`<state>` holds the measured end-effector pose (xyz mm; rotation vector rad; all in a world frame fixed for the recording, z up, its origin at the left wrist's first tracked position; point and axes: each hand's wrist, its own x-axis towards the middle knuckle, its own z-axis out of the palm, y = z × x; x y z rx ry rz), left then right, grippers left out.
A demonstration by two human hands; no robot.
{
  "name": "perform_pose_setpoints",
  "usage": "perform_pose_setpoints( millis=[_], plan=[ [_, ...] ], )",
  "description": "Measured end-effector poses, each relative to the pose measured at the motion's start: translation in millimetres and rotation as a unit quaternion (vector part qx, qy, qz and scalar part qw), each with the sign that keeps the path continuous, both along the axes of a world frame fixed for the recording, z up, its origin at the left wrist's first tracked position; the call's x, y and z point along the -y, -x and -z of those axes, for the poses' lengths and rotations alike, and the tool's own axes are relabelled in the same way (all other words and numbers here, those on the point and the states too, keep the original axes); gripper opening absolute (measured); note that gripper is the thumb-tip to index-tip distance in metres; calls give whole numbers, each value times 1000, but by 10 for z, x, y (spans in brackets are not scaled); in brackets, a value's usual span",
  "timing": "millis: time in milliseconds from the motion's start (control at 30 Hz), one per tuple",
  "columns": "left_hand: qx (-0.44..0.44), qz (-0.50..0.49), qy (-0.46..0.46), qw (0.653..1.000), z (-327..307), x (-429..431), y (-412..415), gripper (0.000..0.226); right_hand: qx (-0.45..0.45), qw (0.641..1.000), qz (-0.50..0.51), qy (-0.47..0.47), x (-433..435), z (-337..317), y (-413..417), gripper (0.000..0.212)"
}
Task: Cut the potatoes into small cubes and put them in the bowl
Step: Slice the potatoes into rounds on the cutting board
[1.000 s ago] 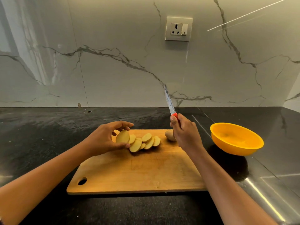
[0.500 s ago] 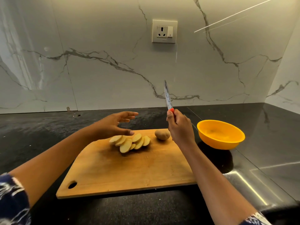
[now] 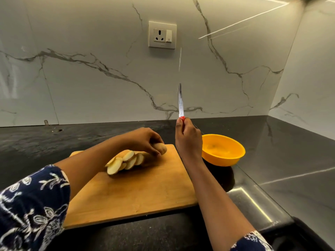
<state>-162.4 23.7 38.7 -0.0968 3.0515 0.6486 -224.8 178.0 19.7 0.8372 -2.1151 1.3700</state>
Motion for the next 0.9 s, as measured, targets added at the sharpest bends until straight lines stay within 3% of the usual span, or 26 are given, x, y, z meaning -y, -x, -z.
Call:
perform_pose_setpoints(
  millis=[167, 233, 300, 400, 567, 733, 900],
  plan=[
    [-108, -49, -13, 993, -392, 164, -723, 46, -19, 999, -10, -36, 59, 68, -40, 30],
    [-125, -62, -28, 990, -450, 253, -1200, 62, -17, 999, -14, -33, 64, 79, -41, 31],
    [-111, -82, -37, 990, -377, 331, -1620, 79, -13, 999, -14, -39, 66, 81, -55, 31],
    [-55, -120, -35, 991, -49, 464, -2021, 83, -11, 998, -20, -60, 99, 106, -114, 31],
    [-49, -141, -87, 985, 298, 470, -2201, 79, -10, 996, -37, -79, 127, 154, -214, 29],
    [-79, -156, -120, 977, 103, 402, -1947, 97, 1, 998, -31, -45, 66, 106, -165, 28],
    [113, -140, 13, 984, 36, 294, -1362, 122, 34, 998, -29, 50, -93, 10, -22, 33]
  ],
)
